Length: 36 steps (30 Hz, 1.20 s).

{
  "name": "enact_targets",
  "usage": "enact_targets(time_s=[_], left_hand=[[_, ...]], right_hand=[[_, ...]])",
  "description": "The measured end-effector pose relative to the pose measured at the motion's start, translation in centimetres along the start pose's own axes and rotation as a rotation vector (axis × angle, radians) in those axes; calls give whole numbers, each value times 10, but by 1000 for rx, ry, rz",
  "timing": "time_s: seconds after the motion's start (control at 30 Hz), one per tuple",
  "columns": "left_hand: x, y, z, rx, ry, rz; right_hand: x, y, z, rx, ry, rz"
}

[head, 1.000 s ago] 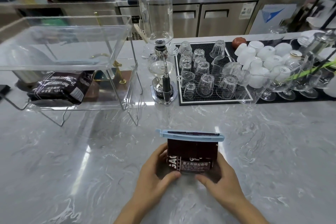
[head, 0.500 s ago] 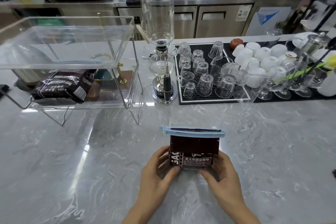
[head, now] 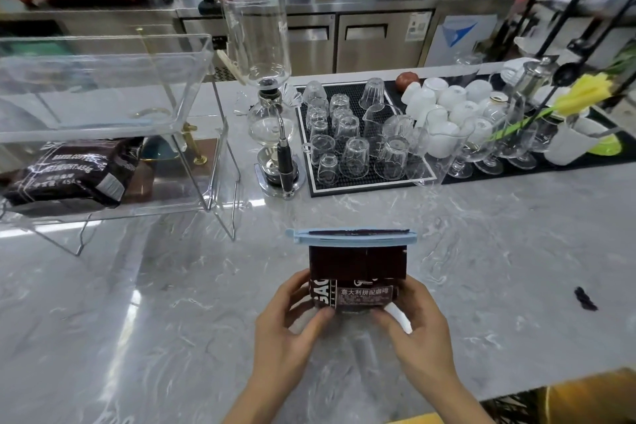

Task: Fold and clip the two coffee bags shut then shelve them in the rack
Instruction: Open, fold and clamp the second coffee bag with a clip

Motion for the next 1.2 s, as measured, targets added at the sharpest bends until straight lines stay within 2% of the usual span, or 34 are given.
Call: enact_targets(time_s=[0.37, 0.77, 1.03, 1.2], left_hand=[[38, 0, 9, -18, 50, 96], [84, 10, 36, -159, 144, 204], [83, 11, 14, -148, 171, 172], [83, 8, -12, -146, 68, 214]], right_hand=[[-47, 5, -23, 102, -12, -92], [-78, 22, -70, 279, 22, -154], [-97, 33, -55, 264, 46, -197], [-101, 40, -32, 232, 13, -197]])
Point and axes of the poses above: each hand's wrist, its own y-axis away from the middle knuckle, its own z-axis out of the palm, x = y × z, the point moved 10 cm from there along -y, towards the middle knuckle, and after that the axes turned 15 degrees about x, right-handed, at the moved point
